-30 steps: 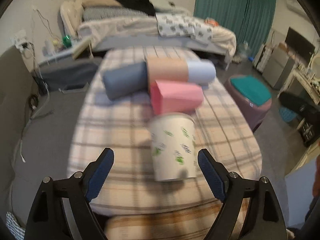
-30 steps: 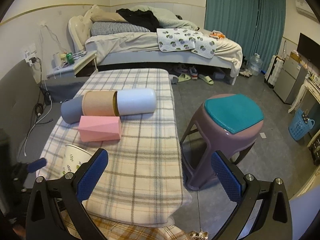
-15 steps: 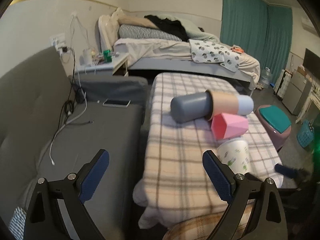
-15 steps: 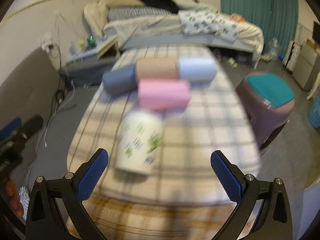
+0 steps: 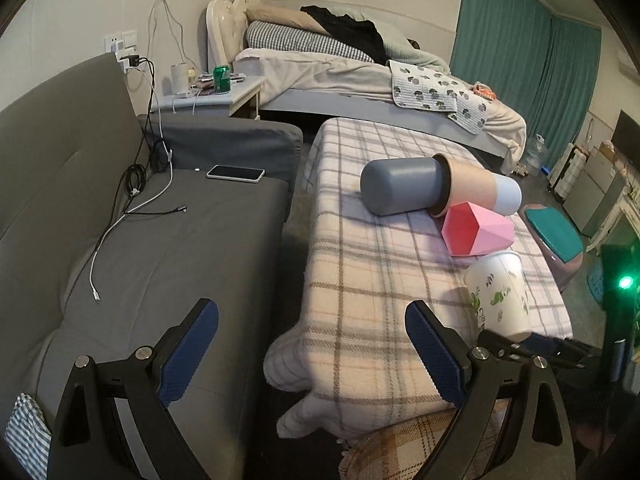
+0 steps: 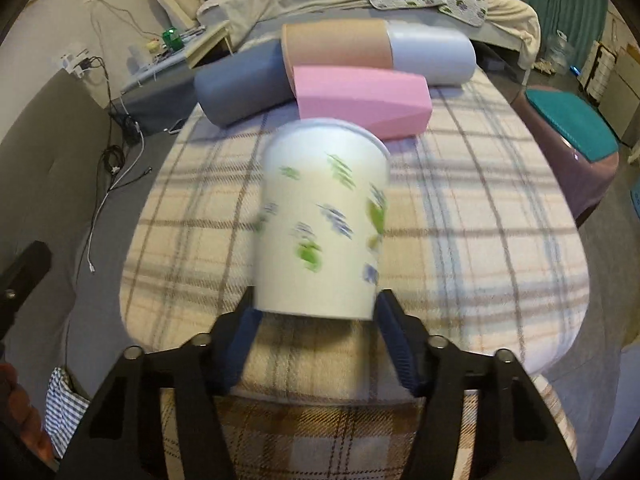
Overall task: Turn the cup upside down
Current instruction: 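Grasp the cup with the right gripper while the left gripper releases it, then rotate the cup rim-down with the right gripper and set it on the table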
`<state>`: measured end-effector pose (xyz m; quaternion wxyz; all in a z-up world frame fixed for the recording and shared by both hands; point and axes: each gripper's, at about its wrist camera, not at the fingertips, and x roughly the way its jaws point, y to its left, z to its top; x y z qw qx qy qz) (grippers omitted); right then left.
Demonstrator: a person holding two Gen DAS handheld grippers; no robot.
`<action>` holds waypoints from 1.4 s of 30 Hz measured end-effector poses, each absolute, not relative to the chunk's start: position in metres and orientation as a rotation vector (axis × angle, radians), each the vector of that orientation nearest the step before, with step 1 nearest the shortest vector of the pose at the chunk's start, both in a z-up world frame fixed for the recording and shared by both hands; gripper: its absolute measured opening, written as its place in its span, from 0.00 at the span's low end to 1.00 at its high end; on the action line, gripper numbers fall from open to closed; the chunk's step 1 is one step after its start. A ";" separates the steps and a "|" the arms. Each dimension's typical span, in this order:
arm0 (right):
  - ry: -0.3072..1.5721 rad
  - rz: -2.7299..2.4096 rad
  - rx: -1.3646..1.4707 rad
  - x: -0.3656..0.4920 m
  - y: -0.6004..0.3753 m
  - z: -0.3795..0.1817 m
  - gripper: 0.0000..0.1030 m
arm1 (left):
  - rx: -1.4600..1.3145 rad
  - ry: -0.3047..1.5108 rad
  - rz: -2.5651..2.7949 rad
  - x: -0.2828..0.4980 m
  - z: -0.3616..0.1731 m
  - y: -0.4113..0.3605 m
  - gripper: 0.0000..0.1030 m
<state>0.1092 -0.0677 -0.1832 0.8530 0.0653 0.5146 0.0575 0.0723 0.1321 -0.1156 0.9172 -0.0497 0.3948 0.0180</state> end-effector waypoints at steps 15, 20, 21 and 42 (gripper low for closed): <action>0.978 0.142 0.080 0.115 -0.089 -0.132 0.53 | -0.066 0.827 -0.006 0.074 -0.113 0.105 0.94; 1.070 0.145 0.067 0.121 -0.101 -0.128 0.53 | -0.048 0.833 -0.016 0.078 -0.114 0.096 0.94; 1.095 0.151 0.053 0.121 -0.101 -0.128 0.53 | -0.049 0.834 -0.016 0.079 -0.114 0.095 0.94; 1.190 0.149 -0.045 0.172 -0.091 -0.135 0.53 | -0.066 0.866 -0.008 0.096 -0.123 0.095 0.94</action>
